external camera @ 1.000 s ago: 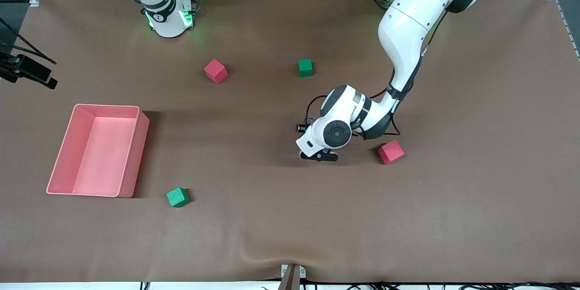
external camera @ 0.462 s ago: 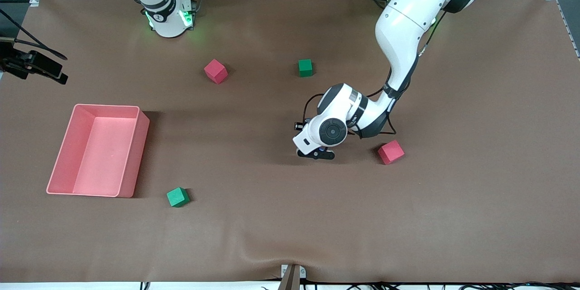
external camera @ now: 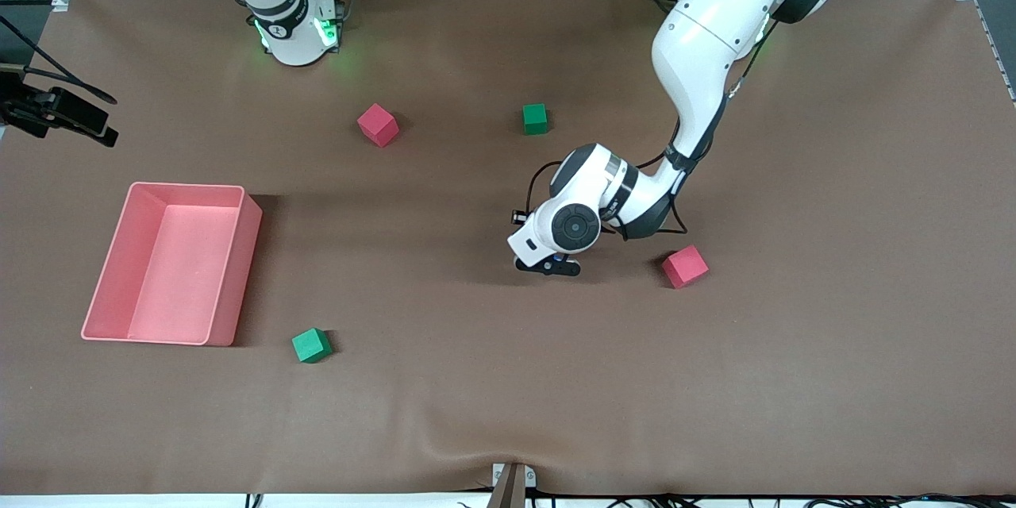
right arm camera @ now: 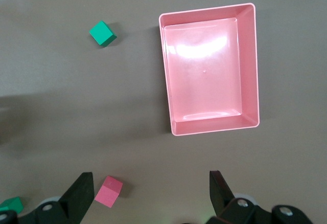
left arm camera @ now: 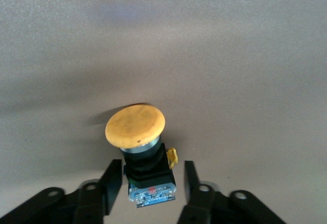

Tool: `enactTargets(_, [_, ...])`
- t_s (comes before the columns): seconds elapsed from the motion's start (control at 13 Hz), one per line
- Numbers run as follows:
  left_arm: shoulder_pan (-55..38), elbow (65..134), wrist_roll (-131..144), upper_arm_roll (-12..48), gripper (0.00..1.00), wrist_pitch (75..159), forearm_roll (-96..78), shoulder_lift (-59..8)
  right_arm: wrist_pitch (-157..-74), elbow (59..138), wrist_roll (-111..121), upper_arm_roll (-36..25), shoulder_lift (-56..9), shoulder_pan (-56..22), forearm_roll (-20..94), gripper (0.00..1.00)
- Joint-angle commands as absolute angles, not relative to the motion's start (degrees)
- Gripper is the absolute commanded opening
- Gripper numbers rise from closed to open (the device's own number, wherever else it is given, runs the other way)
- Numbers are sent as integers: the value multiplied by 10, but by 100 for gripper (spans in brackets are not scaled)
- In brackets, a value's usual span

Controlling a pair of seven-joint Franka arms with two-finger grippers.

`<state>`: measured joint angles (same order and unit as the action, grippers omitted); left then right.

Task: Place and upright button with both arms
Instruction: 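Lift the button with the left gripper and turn it cap up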

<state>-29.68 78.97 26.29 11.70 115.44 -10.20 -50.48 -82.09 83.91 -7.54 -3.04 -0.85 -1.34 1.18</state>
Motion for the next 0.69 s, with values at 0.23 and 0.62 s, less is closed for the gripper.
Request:
enactTargets(0.23, [-301,776,292,113,12,1157,-80,-511,-809,825,-69,-32,-11,-11,17,100])
enactTargets(0.62, [-320,773,389,110,0,1157,-38,-497,-810,827,-69,-34,-4,-12,18,100])
